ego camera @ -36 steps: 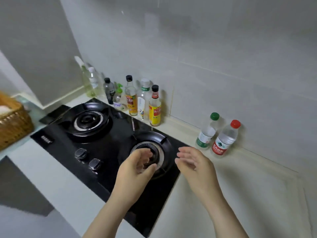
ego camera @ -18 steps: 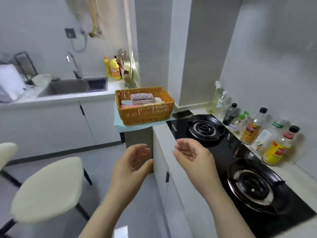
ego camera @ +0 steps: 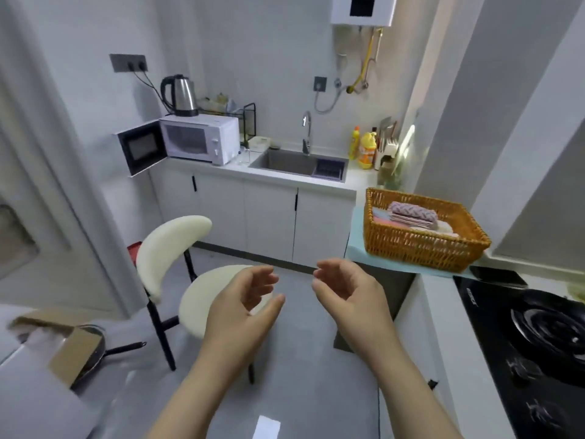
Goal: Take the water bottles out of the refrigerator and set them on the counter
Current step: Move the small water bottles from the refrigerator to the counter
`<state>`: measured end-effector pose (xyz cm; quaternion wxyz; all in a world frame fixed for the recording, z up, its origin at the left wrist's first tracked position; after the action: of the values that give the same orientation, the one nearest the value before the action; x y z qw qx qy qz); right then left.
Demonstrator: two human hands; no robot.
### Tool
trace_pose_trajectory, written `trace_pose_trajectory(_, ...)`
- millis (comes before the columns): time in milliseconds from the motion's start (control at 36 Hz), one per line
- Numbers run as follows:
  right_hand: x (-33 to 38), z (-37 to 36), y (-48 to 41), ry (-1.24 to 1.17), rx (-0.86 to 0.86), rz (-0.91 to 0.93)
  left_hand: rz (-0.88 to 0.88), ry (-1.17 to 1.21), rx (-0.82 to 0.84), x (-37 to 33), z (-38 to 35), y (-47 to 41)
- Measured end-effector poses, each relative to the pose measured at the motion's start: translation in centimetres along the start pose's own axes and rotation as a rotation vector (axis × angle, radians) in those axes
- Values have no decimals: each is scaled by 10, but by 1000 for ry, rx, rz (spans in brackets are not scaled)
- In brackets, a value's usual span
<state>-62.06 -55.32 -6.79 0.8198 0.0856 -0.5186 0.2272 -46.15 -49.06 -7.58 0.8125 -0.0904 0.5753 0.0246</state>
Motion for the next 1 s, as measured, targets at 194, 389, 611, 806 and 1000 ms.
trace_pose_trajectory(194,15,-33,-25,-54,242,126,96,14,-264,8,28,32)
trace_pose_trajectory(389,38,-80,-39,-98,486,247,183,-30,-517,8,48,78)
trace_pose_trajectory(611,76,-161,-31,-168,732,369,250,-30,-791,19,97,139)
trace_pose_trajectory(806,119,-235,-30,-181,850,447,260,-60,-906,29,153,174)
trace_pose_trajectory(1000,179,-316,-30,-199,931,526,244,-90,-1020,36,235,210)
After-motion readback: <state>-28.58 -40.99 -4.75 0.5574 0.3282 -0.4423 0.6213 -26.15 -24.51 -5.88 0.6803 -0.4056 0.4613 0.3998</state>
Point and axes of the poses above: each hand's wrist, its own y-axis away from the middle knuckle, its own z-axis out of the back of the hand, x = y × z, the point moved 2 cm from there along -y, towards the middle knuckle, and after that the axes turned 15 degrees about x, right-handed, at the moved point
